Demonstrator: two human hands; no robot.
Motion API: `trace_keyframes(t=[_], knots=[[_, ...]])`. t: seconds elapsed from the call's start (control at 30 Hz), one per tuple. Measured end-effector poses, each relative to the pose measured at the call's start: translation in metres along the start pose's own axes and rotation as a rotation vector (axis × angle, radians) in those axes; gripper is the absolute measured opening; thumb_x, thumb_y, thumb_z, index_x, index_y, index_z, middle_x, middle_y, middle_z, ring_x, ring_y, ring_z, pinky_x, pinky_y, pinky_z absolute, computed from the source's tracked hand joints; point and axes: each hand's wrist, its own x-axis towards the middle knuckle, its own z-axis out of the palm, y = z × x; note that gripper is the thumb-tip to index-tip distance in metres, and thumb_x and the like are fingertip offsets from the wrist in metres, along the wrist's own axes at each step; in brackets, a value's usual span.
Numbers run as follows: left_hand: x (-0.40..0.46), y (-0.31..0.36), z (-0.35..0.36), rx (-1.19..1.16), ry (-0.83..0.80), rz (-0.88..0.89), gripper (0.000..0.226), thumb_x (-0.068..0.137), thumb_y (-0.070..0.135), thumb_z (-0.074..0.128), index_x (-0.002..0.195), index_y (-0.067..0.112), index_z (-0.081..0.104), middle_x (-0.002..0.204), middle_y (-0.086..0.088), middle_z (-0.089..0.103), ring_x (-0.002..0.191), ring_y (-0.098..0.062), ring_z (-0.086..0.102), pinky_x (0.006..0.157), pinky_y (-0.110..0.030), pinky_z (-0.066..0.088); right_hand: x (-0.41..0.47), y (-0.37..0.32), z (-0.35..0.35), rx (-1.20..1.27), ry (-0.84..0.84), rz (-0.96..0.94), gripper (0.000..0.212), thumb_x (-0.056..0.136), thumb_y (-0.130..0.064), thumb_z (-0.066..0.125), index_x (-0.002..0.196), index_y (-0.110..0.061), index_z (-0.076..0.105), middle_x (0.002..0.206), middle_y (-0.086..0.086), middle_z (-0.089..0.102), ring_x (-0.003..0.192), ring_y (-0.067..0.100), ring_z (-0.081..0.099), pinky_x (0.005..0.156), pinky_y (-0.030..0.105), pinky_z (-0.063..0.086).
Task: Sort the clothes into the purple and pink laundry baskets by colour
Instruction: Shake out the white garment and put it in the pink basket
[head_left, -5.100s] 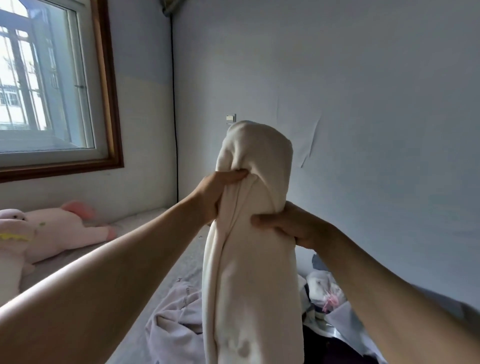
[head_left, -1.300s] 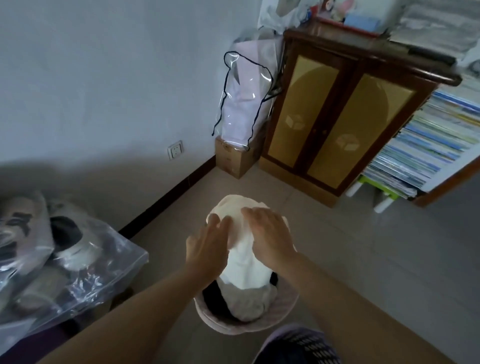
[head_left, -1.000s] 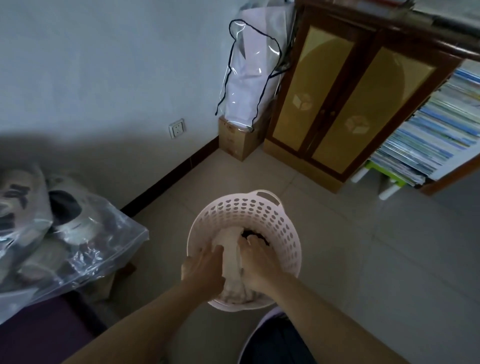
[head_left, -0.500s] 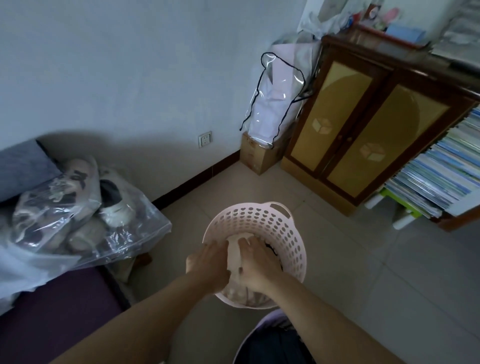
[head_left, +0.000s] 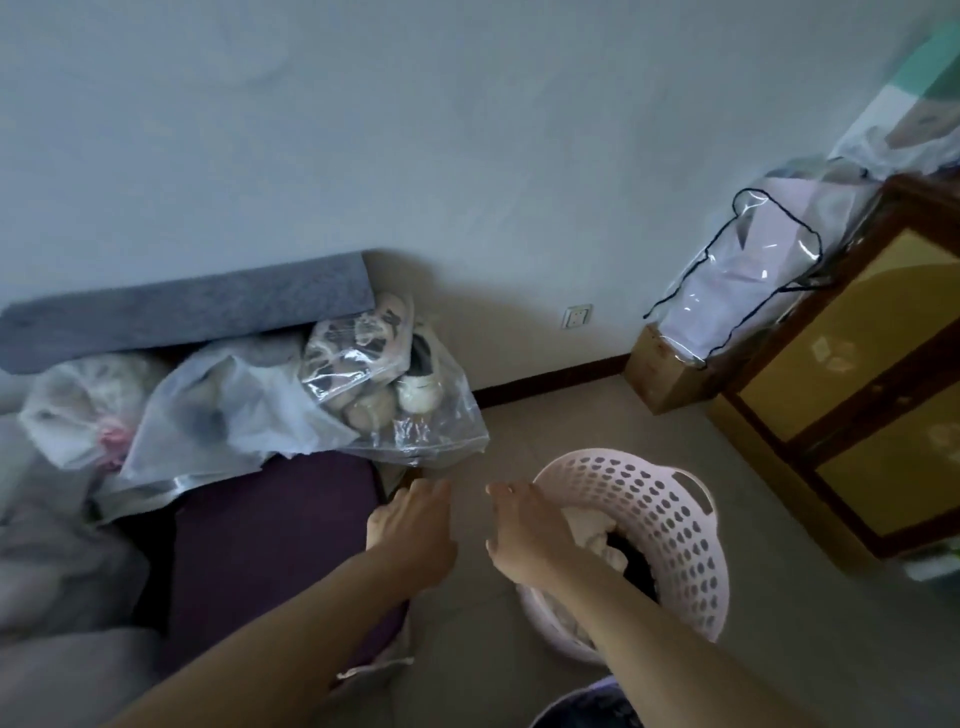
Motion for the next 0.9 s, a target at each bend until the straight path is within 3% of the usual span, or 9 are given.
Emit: trace_keyframes(t=[0.1,0.23,0.4,0.7,0.9], knots=[[-0.021,-0.038,-0.005,-0.026,0.027,-0.076,0.049,0.087,0.032,0.061,0.130,0.023,0.039,0.128,-0.001,0.046,0.119,-0.022,0.049,0.086,-0.035,0.043,0.004,-0.035,0.003,-0.001,-0.032,-0.098,0.047,0.091,-0.021,0.057,0.134,-0.013,0.039,0.138,0.009,0.040,0.126,0.026,0.042,0.101,0.035,0.039],[-0.052,-0.091,-0.008,-0.061,0.045,-0.199,0.053,0.087,0.037,0.061,0.133,0.022,0.038,0.132,-0.001,0.045,0.122,-0.023,0.047,0.089,-0.037,0.043,0.010,-0.092,0.011,-0.034,-0.075,-0.235,0.035,0.089,-0.021,0.057,0.120,-0.010,0.043,0.130,0.010,0.042,0.118,0.027,0.046,0.091,0.031,0.038],[-0.094,-0.159,0.001,-0.122,0.077,-0.343,0.054,0.088,0.038,0.060,0.134,0.022,0.036,0.135,-0.001,0.044,0.125,-0.022,0.046,0.092,-0.037,0.044,0.013,-0.166,0.035,-0.120,-0.145,-0.349,0.045,0.089,-0.020,0.059,0.128,-0.009,0.040,0.129,0.012,0.040,0.120,0.029,0.043,0.098,0.039,0.042],[-0.185,-0.282,0.032,-0.237,0.072,-0.570,0.048,0.086,0.036,0.059,0.127,0.024,0.039,0.130,-0.001,0.047,0.120,-0.024,0.049,0.088,-0.038,0.045,-0.012,-0.297,0.097,-0.216,-0.244,-0.486,0.048,0.090,-0.021,0.056,0.133,-0.012,0.038,0.133,0.010,0.040,0.121,0.029,0.042,0.098,0.038,0.041],[-0.235,-0.352,0.056,-0.283,0.069,-0.644,0.055,0.087,0.035,0.059,0.135,0.022,0.036,0.137,-0.002,0.042,0.125,-0.024,0.046,0.094,-0.038,0.044,-0.031,-0.373,0.140,-0.274,-0.316,-0.553,0.049,0.090,-0.021,0.055,0.134,-0.012,0.037,0.134,0.010,0.038,0.123,0.030,0.040,0.098,0.039,0.041]])
